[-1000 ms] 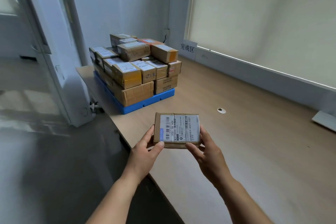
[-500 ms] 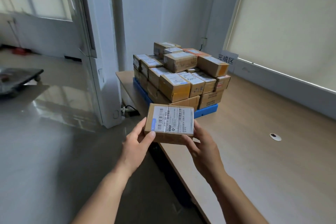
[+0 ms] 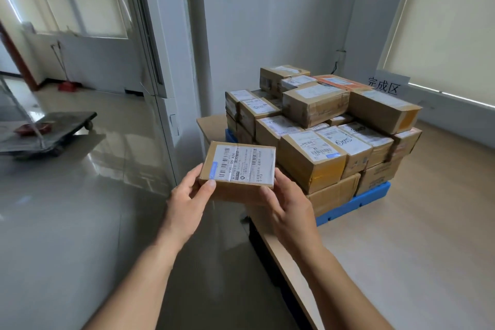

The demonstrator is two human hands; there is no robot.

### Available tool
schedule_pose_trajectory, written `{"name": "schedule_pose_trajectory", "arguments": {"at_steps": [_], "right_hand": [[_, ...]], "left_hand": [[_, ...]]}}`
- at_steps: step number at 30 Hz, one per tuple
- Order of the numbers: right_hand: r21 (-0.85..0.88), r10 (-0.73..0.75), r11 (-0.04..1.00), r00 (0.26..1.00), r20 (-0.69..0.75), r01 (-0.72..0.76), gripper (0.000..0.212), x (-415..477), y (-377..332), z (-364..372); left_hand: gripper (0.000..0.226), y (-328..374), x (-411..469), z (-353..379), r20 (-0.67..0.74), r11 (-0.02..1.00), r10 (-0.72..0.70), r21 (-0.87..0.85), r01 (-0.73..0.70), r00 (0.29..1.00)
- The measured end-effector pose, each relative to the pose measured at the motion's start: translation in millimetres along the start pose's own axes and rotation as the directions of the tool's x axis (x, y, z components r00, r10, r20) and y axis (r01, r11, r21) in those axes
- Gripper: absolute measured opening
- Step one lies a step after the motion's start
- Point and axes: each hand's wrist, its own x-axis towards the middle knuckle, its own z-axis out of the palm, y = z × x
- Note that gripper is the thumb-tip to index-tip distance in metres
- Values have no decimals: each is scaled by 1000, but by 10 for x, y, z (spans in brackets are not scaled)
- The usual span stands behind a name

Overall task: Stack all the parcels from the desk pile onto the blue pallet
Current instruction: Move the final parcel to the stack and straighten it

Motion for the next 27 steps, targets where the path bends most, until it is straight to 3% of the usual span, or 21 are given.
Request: {"name": "schedule_pose_trajectory", "arguments": {"at_steps": [9,17,22,27], "right_hand": [[-39,9,999,999,-35,-10,43,1248,106,343],[-133,37,990,992,-121,-53,44,2051,135,503],[-242,68,962,966,-248,-130,42,2577,157,572],[-322,181,896,913,-367,-307,42,3123,197,722]], "left_hand": [[30,-71,1412,47,0,999,52,-10,-52,999],[38,-177,2438,206,49,995,82,-64,-79,995],[30,-111,3166,385,183,987,153,-78,-141,971],[44,-140,3994,529,326,978,210,-64,-200,922]]}}
